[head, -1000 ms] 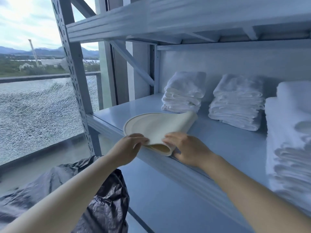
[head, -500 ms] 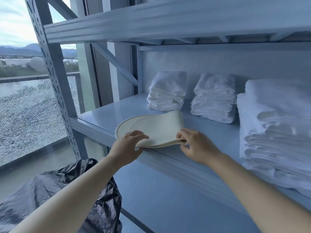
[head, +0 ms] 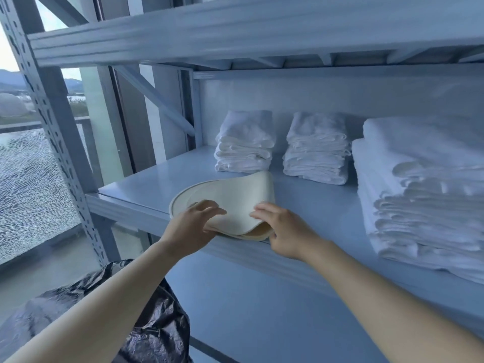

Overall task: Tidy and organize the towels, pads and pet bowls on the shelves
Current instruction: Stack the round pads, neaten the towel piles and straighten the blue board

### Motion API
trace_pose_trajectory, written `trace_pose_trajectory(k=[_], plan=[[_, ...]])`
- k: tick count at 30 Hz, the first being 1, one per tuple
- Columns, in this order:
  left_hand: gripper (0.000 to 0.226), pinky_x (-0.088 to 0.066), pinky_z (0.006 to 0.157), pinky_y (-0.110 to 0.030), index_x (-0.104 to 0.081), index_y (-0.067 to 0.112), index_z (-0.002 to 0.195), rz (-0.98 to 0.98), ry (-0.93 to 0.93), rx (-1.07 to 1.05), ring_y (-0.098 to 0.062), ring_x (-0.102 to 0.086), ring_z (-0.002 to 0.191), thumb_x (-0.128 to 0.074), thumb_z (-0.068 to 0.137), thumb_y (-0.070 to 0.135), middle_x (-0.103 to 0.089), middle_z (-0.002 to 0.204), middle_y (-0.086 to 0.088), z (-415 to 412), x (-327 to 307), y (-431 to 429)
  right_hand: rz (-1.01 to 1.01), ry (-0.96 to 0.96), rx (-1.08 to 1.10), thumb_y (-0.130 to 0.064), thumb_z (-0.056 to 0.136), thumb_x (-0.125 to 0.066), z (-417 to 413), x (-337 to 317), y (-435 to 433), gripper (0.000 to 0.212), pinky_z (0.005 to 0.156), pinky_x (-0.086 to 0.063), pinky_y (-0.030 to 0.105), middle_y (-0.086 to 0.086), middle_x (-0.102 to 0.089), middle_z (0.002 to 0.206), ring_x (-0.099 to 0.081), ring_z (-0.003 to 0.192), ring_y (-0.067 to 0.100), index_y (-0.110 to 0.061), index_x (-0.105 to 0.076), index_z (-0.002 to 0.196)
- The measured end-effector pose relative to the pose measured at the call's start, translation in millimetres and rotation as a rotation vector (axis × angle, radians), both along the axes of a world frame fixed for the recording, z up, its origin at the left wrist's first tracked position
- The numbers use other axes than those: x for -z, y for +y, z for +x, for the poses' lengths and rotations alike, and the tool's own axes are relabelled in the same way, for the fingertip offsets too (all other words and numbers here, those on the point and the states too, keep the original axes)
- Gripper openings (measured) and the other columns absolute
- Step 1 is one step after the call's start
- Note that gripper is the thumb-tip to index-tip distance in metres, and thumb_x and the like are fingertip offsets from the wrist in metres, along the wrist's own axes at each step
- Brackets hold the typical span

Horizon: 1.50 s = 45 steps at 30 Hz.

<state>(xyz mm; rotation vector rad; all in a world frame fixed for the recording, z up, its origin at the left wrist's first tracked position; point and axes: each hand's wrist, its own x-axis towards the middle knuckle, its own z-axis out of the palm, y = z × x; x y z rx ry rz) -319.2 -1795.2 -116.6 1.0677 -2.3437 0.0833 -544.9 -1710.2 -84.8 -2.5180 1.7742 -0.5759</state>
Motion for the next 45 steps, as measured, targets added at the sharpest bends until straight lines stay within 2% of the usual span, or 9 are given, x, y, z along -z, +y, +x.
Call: trace_pose_trajectory(k=[4, 8, 13, 17, 21, 23, 25, 34, 45], plan=[[0.044, -0.051, 0.086, -0.036, -0.061, 0.033, 0.119, 0.014, -0.055, 0.071, -0.018, -0.056, 0.113, -0.065, 0.080, 0.013, -0.060, 0.123, 0.010, 3, 2, -8, 0.127, 0.027, 0.017, 0.007, 0.076, -0.043, 3, -1, -3, 0.075, 0.104, -0.035, 0.024, -0.005, -0.031, 0.149, -0.036, 0.131, 0.017, -0.024, -0.031, 0.143], [0.041, -0.051, 0.074, -0.033, -0.063, 0.030, 0.113, -0.022, 0.027, 0.062, -0.019, -0.062, 0.100, -0.058, 0.080, 0.005, -0.065, 0.109, 0.011, 1, 4, -12, 0.146, 0.024, 0.024, 0.003, 0.075, -0.046, 1, -1, 1, 0.074, 0.107, -0.034, 0.027, -0.008, -0.030, 0.148, -0.034, 0.133, 0.013, -0.025, -0.032, 0.142], [0.029, -0.043, 0.053, -0.025, -0.066, 0.029, 0.101, -0.215, 0.078, 0.042, -0.022, -0.064, 0.076, -0.052, 0.077, 0.020, -0.066, 0.086, 0.010, -17, -6, 0, -0.062, 0.035, 0.169, -0.027, 0.079, -0.062, 6, 3, 7, 0.052, 0.091, -0.045, 0.032, -0.009, -0.045, 0.133, -0.041, 0.123, 0.012, -0.023, -0.047, 0.129], [0.031, -0.037, 0.046, -0.023, -0.066, 0.030, 0.097, -0.295, 0.048, 0.055, -0.020, -0.064, 0.068, -0.053, 0.072, 0.018, -0.065, 0.082, 0.011, -25, -13, 15, -0.264, -0.112, 0.231, -0.015, 0.083, -0.056, 3, 8, 14, 0.024, 0.075, -0.049, 0.035, -0.002, -0.062, 0.107, -0.053, 0.104, 0.021, -0.018, -0.064, 0.105], [0.025, -0.022, 0.042, -0.012, -0.068, 0.032, 0.088, -0.334, -0.022, 0.057, -0.014, -0.062, 0.059, -0.059, 0.068, 0.021, -0.065, 0.074, 0.016, -28, -27, 44, -0.327, -0.119, 0.250, -0.011, 0.087, -0.051, -4, 6, 38, 0.020, 0.070, -0.050, 0.041, 0.001, -0.065, 0.100, -0.056, 0.098, 0.027, -0.016, -0.064, 0.102], [0.025, -0.014, 0.046, -0.005, -0.068, 0.034, 0.083, -0.300, -0.031, 0.051, -0.012, -0.062, 0.059, -0.074, 0.063, 0.020, -0.065, 0.074, 0.018, -28, -28, 59, -0.352, -0.093, 0.255, -0.012, 0.089, -0.051, -10, 4, 52, 0.021, 0.068, -0.050, 0.039, -0.001, -0.065, 0.101, -0.056, 0.099, 0.025, -0.018, -0.062, 0.105], [0.028, -0.021, 0.045, -0.008, -0.068, 0.035, 0.082, -0.234, -0.004, 0.037, -0.013, -0.063, 0.062, -0.079, 0.062, 0.018, -0.066, 0.077, 0.019, -27, -27, 74, -0.376, -0.087, 0.236, -0.010, 0.088, -0.053, -16, 4, 70, 0.021, 0.065, -0.048, 0.036, -0.002, -0.065, 0.101, -0.057, 0.098, 0.025, -0.018, -0.063, 0.105], [0.020, -0.036, 0.044, -0.019, -0.066, 0.034, 0.087, -0.322, 0.022, 0.065, -0.013, -0.063, 0.066, -0.058, 0.070, 0.026, -0.065, 0.086, 0.020, -70, -48, 174, -0.429, -0.194, 0.213, -0.011, 0.088, -0.056, -64, 8, 180, 0.022, 0.069, -0.050, 0.037, -0.002, -0.063, 0.104, -0.056, 0.099, 0.021, -0.018, -0.064, 0.107], [0.037, -0.026, 0.046, -0.013, -0.070, 0.029, 0.092, -0.407, 0.103, 0.206, -0.014, -0.057, 0.073, -0.051, 0.066, 0.010, -0.066, 0.091, 0.013, -156, -88, 330, -0.515, -0.307, 0.215, -0.012, 0.088, -0.059, -141, -5, 342, 0.018, 0.068, -0.040, 0.023, -0.003, -0.062, 0.089, -0.057, 0.081, 0.020, -0.016, -0.067, 0.103]])
